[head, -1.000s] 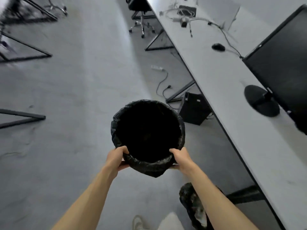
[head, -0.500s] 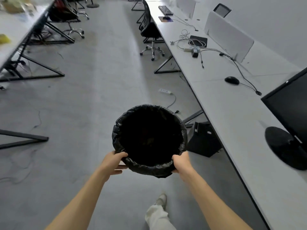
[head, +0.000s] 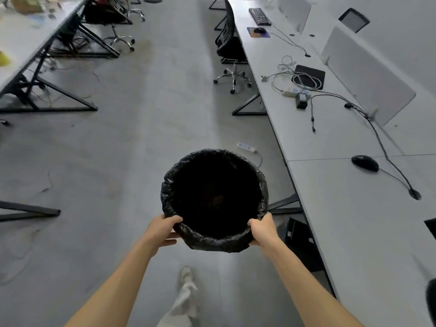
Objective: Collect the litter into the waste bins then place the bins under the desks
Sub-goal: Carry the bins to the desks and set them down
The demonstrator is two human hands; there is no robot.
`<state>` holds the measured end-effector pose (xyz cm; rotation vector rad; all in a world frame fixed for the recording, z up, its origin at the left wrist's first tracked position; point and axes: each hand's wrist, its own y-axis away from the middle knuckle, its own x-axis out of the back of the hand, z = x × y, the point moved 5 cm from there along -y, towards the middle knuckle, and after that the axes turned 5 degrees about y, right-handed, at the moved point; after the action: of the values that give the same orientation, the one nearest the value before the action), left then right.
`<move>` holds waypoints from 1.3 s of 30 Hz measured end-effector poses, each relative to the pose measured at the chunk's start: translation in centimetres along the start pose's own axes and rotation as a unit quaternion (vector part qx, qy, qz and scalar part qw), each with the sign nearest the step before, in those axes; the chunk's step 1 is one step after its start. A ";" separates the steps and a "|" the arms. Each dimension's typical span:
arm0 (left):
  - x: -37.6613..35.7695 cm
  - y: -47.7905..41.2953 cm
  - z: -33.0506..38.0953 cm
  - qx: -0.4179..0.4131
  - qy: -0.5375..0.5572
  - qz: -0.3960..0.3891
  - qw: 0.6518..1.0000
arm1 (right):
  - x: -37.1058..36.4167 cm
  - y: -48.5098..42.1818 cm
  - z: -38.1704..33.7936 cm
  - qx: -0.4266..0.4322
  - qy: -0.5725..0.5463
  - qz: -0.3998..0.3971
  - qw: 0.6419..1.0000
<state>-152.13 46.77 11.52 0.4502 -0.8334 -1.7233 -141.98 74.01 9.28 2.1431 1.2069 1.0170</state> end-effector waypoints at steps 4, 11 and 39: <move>-0.8 -7.2 5.9 0.008 0.007 0.020 1.000 | 0.1 -6.8 -7.0 0.002 0.004 -0.021 1.000; -1.2 -20.8 20.2 -0.003 -0.010 0.005 1.000 | 0.1 -18.4 -21.7 -0.011 -0.004 -0.030 0.999; -4.9 -70.8 69.3 0.004 -0.163 0.120 0.979 | 5.7 -64.9 -77.3 0.148 0.251 0.068 0.954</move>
<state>-244.68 82.04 6.59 0.0637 -1.0823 -1.5900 -234.34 114.82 13.32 2.2930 1.5390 1.5998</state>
